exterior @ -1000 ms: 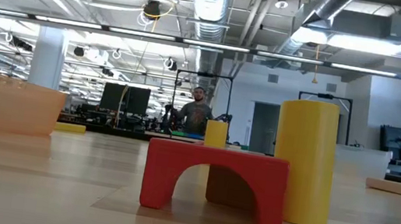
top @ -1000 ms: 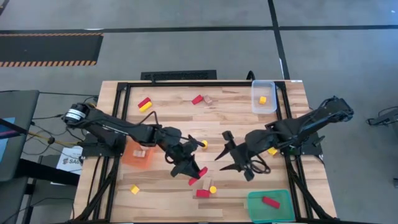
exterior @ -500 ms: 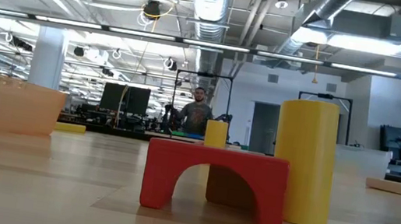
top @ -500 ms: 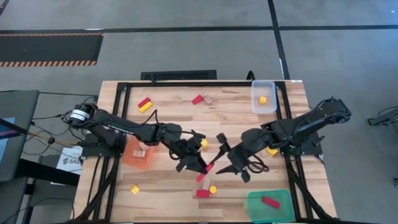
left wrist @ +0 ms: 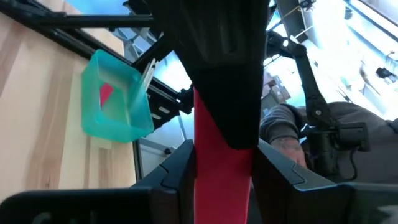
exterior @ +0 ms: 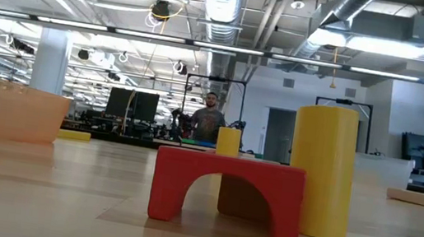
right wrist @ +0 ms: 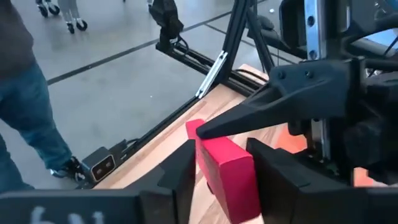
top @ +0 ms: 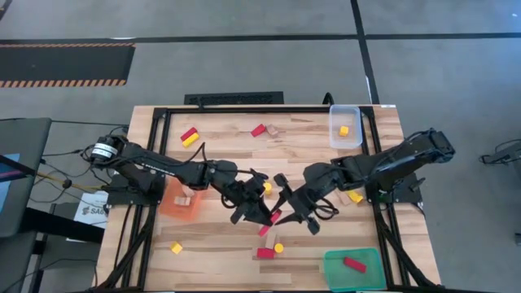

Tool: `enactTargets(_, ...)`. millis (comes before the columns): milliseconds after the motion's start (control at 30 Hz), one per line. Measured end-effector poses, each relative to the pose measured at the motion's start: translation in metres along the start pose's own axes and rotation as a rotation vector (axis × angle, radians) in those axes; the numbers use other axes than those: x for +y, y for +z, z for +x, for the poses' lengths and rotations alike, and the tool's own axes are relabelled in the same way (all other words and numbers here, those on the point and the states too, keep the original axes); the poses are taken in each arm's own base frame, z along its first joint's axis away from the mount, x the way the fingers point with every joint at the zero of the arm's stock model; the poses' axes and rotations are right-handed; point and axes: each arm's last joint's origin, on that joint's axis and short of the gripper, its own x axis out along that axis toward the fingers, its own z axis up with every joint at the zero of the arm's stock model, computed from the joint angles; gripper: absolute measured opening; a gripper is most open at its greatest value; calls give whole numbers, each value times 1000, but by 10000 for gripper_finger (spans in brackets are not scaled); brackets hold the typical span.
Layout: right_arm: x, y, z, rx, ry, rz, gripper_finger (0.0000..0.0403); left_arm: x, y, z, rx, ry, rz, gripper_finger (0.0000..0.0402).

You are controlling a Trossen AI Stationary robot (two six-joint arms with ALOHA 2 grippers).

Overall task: Sort & place blocks by color
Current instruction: Put the red block into the green bin

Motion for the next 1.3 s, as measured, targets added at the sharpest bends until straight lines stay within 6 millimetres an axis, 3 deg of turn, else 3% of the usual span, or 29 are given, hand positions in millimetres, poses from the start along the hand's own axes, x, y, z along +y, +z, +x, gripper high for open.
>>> enactTargets(267, 1, -2, 3, 1, 25, -10, 47, -1, -1, 0, 13, -12, 17, 116)
enactTargets(367, 2, -2, -2, 22, 32, 69, 47, 0, 0, 0, 15, -5, 43, 146)
enactTargets(500, 12, -5, -24, 148, 94, 341, 47, 10, 1, -8, 115, 5, 15, 192)
enactTargets(567, 24, -10, -36, 258, 153, 483, 47, 17, 0, -15, 165, 64, -27, 206)
enactTargets(733, 75, -25, -57, 587, 272, 791, 57, 38, -9, -36, 216, 433, -46, 216)
enactTargets(867, 119, -48, -59, 754, 309, 938, 63, 44, -16, -48, 243, 657, -12, 210)
enactTargets(967, 146, -68, -54, 819, 308, 1038, 60, 46, -18, -51, 252, 728, 13, 204)
enactTargets(1167, 166, -106, -48, 927, 188, 1268, 67, 46, -14, -51, 224, 729, 63, 194)
enactTargets(1300, 167, -111, -45, 910, 145, 1383, 88, 48, -11, -52, 210, 728, 68, 190)
